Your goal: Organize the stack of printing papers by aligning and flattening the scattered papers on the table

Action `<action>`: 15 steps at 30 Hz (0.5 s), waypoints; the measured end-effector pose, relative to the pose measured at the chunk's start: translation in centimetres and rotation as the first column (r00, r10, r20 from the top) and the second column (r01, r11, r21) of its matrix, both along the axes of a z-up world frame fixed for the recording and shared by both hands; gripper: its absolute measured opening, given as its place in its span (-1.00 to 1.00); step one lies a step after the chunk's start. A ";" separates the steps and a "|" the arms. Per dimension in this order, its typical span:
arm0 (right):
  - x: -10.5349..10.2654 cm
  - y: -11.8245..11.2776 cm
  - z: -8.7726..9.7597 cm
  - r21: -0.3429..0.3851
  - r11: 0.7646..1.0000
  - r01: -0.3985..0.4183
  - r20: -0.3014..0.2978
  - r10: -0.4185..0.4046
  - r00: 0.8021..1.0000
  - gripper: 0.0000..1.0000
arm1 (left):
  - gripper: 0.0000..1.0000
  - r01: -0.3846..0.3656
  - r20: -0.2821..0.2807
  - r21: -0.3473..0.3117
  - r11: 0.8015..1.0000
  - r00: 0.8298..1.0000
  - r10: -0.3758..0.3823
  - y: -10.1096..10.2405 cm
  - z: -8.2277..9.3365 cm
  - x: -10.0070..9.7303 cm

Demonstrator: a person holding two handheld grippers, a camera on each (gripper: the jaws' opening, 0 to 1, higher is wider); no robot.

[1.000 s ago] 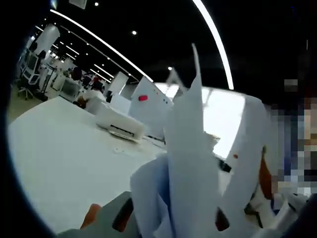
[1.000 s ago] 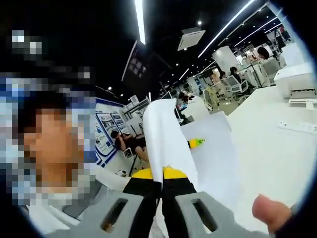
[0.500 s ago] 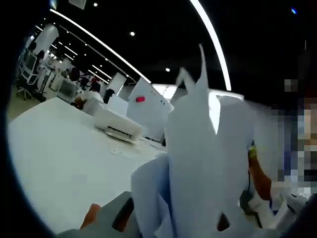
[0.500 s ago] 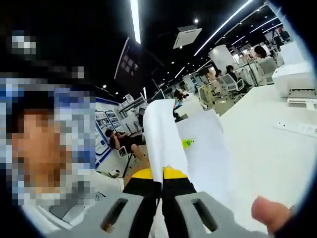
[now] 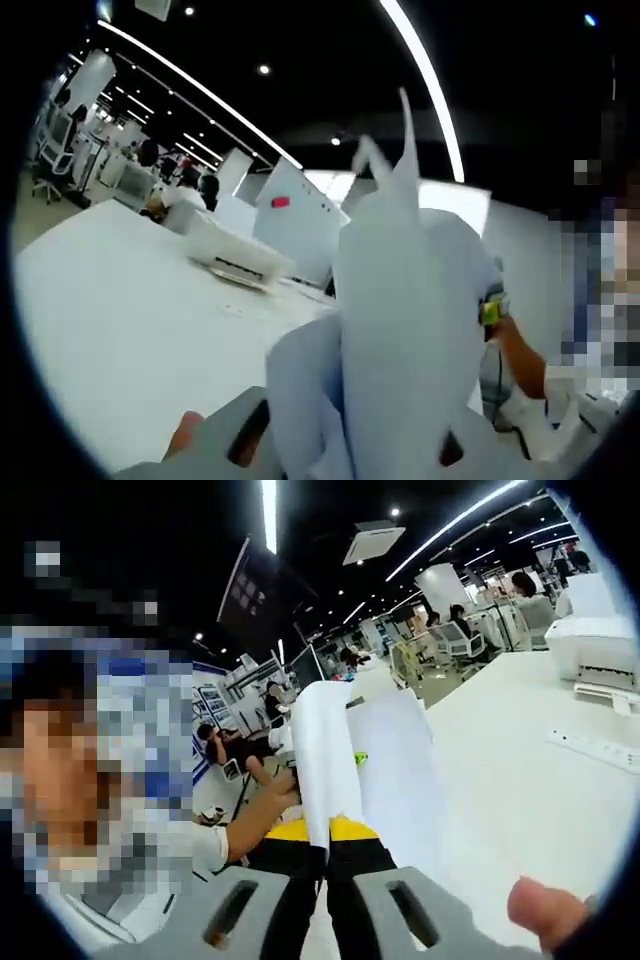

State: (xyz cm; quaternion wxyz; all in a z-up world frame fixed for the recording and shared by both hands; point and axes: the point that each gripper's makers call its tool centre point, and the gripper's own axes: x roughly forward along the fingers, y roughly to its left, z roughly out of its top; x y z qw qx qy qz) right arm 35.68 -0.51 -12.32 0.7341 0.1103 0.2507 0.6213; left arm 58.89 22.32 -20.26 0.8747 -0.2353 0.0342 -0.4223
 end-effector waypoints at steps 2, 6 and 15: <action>0.2 -0.2 -0.5 -0.024 1.000 0.002 0.000 -0.002 1.000 -1.00 | -0.88 0.004 0.001 -0.001 1.000 1.000 -0.004 -0.1 0.0 0.0; 0.6 -0.8 -1.2 -0.080 0.997 0.011 0.030 -0.008 1.000 -1.00 | -0.88 0.010 -0.003 -0.004 1.000 1.000 -0.010 -0.1 0.0 -0.1; 2.1 -3.0 -1.6 -0.135 0.989 0.060 0.083 -0.049 0.995 -1.00 | -0.88 0.032 -0.005 -0.009 0.999 0.999 -0.032 -0.1 0.1 -0.3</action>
